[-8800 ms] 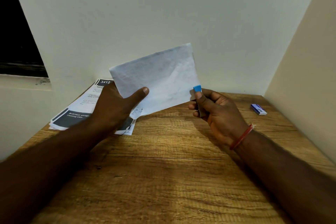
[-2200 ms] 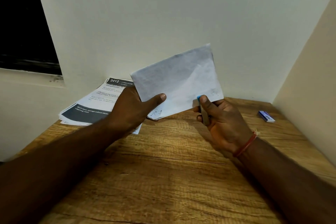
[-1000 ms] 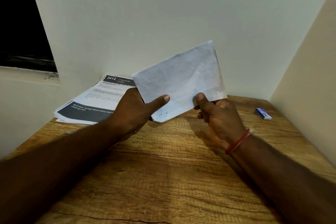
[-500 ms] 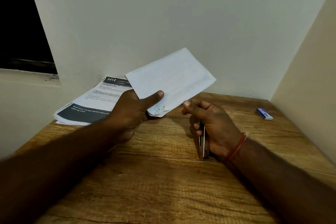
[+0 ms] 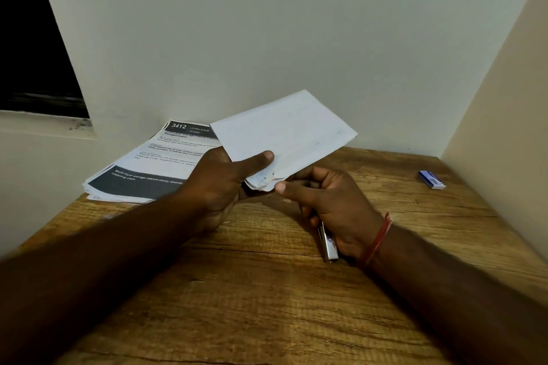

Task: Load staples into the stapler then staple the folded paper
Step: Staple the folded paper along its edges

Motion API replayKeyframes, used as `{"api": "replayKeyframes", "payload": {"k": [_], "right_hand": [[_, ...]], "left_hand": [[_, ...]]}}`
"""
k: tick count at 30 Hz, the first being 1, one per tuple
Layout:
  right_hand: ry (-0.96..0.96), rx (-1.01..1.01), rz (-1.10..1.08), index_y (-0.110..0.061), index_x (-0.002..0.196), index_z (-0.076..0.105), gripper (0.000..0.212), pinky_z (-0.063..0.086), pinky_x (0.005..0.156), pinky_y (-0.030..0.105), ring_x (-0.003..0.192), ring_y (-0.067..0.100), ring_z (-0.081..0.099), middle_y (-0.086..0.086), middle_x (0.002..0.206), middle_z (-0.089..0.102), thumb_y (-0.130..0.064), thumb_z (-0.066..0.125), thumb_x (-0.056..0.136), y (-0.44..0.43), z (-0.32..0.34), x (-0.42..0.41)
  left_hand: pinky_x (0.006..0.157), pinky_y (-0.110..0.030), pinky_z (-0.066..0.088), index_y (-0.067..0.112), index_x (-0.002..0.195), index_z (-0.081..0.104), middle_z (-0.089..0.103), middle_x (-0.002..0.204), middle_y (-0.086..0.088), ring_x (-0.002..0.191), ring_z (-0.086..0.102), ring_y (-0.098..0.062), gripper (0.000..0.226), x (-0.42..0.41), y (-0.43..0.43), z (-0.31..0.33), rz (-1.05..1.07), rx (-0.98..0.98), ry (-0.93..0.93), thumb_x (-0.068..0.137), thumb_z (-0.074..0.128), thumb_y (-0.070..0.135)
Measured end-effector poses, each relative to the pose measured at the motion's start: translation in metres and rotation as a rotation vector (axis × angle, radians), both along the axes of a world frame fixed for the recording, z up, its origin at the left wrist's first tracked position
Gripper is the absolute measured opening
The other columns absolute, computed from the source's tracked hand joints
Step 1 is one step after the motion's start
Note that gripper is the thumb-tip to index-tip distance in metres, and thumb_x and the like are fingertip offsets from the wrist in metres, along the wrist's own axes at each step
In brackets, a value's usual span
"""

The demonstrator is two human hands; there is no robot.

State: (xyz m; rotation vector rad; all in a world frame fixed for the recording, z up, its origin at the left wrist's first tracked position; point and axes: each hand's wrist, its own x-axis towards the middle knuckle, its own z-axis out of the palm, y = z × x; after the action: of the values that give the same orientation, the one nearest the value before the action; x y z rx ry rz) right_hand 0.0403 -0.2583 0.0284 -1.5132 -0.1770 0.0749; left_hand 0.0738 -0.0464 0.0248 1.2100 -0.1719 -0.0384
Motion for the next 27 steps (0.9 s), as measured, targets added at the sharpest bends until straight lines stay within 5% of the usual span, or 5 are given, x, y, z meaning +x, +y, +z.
{"api": "replayKeyframes", "payload": {"k": [10, 16, 19, 23, 27], "right_hand": [[0.128, 0.203, -0.178, -0.010, 0.097, 0.079, 0.011, 0.033, 0.044, 0.023, 0.052, 0.015, 0.046, 0.011, 0.096, 0.082, -0.020, 0.080, 0.100, -0.016, 0.007, 0.016], [0.134, 0.263, -0.201, -0.009, 0.104, 0.073, 0.009, 0.034, 0.041, 0.022, 0.052, 0.012, 0.046, 0.014, 0.102, 0.082, -0.017, 0.076, 0.104, -0.021, 0.006, 0.021], [0.098, 0.217, -0.215, -0.006, 0.111, 0.073, 0.012, 0.033, 0.042, 0.022, 0.054, 0.014, 0.045, 0.013, 0.098, 0.082, -0.015, 0.074, 0.104, -0.019, 0.007, 0.020], [0.057, 0.148, -0.226, -0.005, 0.106, 0.076, 0.011, 0.033, 0.043, 0.024, 0.053, 0.016, 0.046, 0.011, 0.091, 0.083, -0.015, 0.076, 0.102, -0.014, 0.006, 0.017], [0.036, 0.113, -0.188, 0.011, 0.113, 0.072, 0.028, 0.034, 0.043, 0.023, 0.050, 0.015, 0.048, 0.011, 0.091, 0.083, -0.015, 0.077, 0.102, -0.006, 0.004, 0.012]], "left_hand": [[0.090, -0.050, 0.068, 0.017, 0.144, 0.070, 0.084, 0.133, -0.004, 0.118, 0.083, -0.030, 0.050, -0.002, -0.001, 0.004, 0.013, 0.119, -0.026, 0.098, 0.083, 0.006], [0.064, -0.037, 0.052, 0.004, 0.138, 0.070, 0.073, 0.100, -0.021, 0.067, 0.060, -0.030, 0.043, 0.007, 0.016, 0.003, -0.140, 0.314, -0.100, 0.101, 0.083, 0.019], [0.074, -0.039, 0.067, 0.011, 0.150, 0.064, 0.083, 0.124, -0.007, 0.105, 0.081, -0.033, 0.071, 0.013, 0.022, 0.004, 0.024, 0.339, -0.096, 0.087, 0.094, 0.026], [0.129, -0.049, 0.045, 0.030, 0.178, 0.003, 0.039, 0.177, -0.001, 0.157, 0.048, -0.019, 0.147, 0.012, 0.031, 0.009, 0.539, 0.840, -0.231, 0.072, 0.103, 0.055], [0.123, -0.037, 0.043, 0.033, 0.159, 0.058, 0.060, 0.158, 0.007, 0.147, 0.053, -0.016, 0.089, -0.007, 0.018, 0.018, 0.616, 0.989, -0.710, 0.082, 0.093, 0.059]]}}
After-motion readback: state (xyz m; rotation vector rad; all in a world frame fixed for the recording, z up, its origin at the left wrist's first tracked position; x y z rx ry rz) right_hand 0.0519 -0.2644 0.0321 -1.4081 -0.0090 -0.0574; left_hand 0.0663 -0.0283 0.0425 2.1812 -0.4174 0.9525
